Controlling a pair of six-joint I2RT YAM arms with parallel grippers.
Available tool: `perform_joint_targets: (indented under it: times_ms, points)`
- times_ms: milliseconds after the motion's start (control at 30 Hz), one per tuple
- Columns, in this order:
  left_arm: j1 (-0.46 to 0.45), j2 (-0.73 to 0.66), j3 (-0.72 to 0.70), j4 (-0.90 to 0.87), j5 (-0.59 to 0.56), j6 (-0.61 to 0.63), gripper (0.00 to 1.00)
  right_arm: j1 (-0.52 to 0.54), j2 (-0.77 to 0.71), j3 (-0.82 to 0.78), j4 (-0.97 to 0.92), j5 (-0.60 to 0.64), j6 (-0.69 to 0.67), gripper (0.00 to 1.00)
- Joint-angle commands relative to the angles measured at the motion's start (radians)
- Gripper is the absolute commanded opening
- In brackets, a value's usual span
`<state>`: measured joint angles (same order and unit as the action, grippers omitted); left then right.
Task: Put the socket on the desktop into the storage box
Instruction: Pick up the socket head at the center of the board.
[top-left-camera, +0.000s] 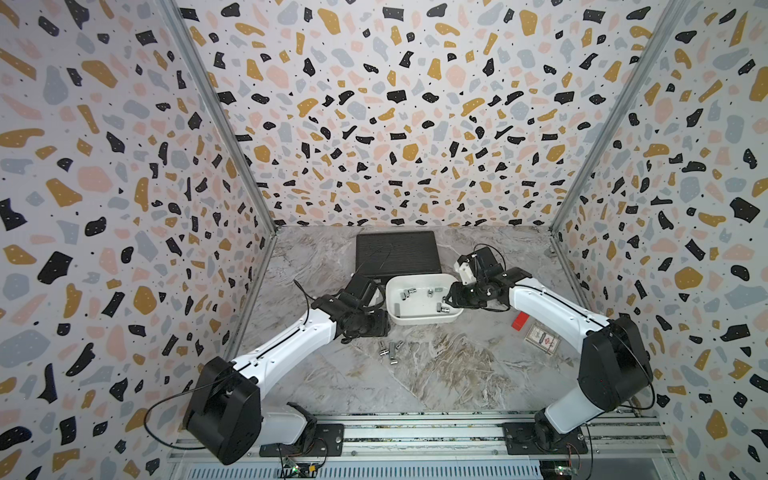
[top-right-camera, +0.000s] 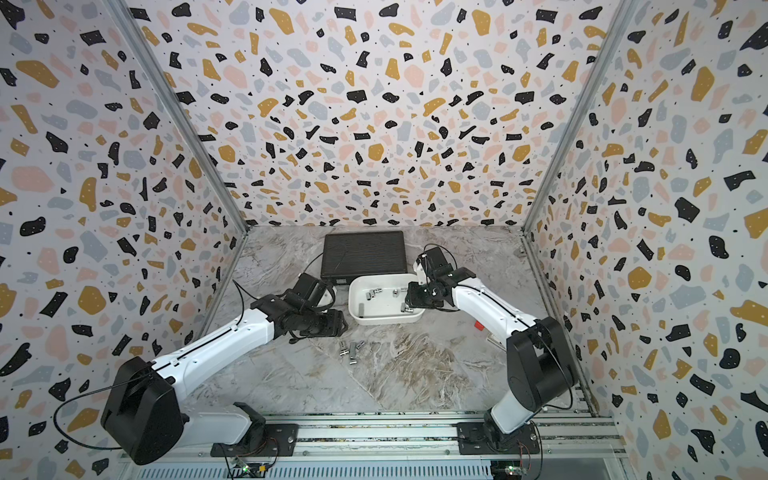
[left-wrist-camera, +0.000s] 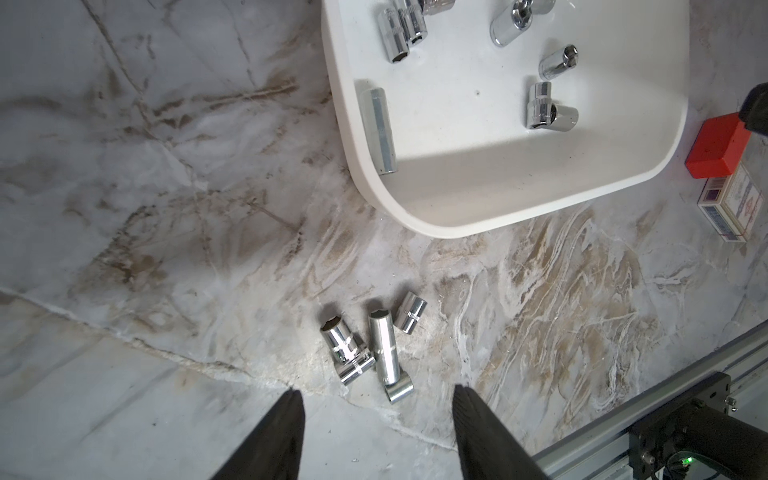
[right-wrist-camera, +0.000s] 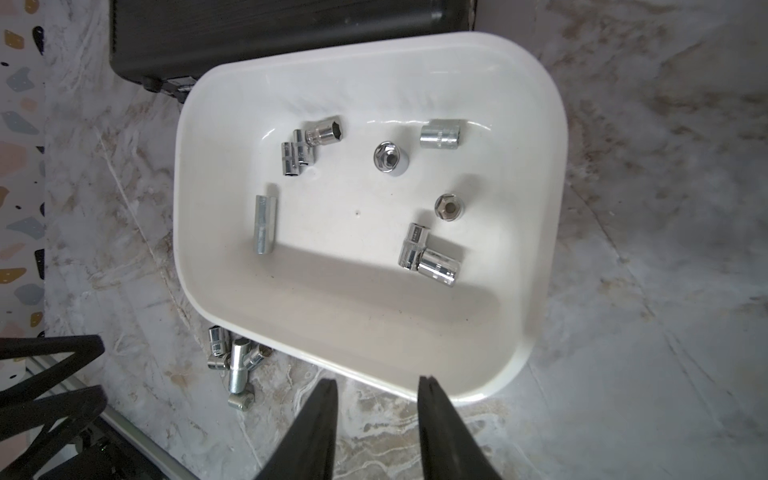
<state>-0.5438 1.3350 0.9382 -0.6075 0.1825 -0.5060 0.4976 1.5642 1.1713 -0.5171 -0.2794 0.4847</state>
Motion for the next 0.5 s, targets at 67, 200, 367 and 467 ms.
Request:
perform_joint_targets:
  times_ms: [67,200,367,467]
  points:
    - [0.008,-0.010,0.034,-0.056,0.012,0.049,0.59,0.013,-0.116,-0.071,0.014,-0.056,-0.027,0.37]
    - [0.007,0.002,0.039,-0.070,0.024,0.067,0.58,0.021,-0.180,-0.120,0.019,-0.094,-0.041,0.37]
    - [-0.001,0.019,0.037,-0.070,0.047,0.089,0.55,0.043,-0.259,-0.168,0.019,-0.153,-0.082,0.37]
    - [-0.015,0.033,0.042,-0.070,0.055,0.102,0.54,0.057,-0.303,-0.199,0.017,-0.188,-0.108,0.37]
